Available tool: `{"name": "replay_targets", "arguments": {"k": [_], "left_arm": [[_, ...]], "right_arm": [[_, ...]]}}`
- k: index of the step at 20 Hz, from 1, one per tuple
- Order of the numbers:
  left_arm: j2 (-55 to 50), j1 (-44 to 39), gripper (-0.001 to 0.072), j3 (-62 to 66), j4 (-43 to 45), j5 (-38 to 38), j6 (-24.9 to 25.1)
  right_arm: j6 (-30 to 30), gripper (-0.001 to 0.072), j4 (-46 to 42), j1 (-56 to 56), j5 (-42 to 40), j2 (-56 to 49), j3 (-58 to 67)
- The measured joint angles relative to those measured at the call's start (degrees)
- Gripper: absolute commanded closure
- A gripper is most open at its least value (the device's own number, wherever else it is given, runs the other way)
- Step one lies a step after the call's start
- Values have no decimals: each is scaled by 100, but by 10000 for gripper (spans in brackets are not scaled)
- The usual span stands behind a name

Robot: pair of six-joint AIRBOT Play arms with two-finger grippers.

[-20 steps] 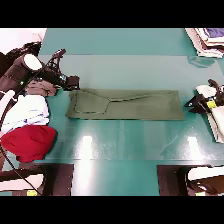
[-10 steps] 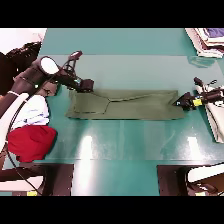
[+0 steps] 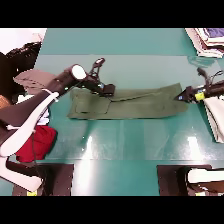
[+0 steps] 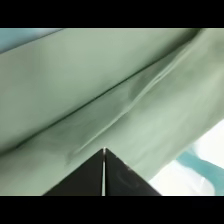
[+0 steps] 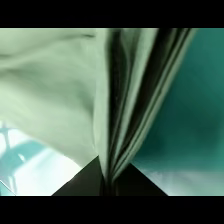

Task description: Fold the shirts.

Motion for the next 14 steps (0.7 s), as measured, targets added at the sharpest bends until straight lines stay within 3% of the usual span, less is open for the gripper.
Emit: {"name": "replay_targets", "arguments": {"k": [6,14], "left_arm": [[-999,-540,685,1040,-219,-35,2],[-1416,-782,685,1311,-330,-22,-2]], "right_arm": [[726,695,319,756,367,636,1158],[1266,695,358,2179,479,402,2756]]}}
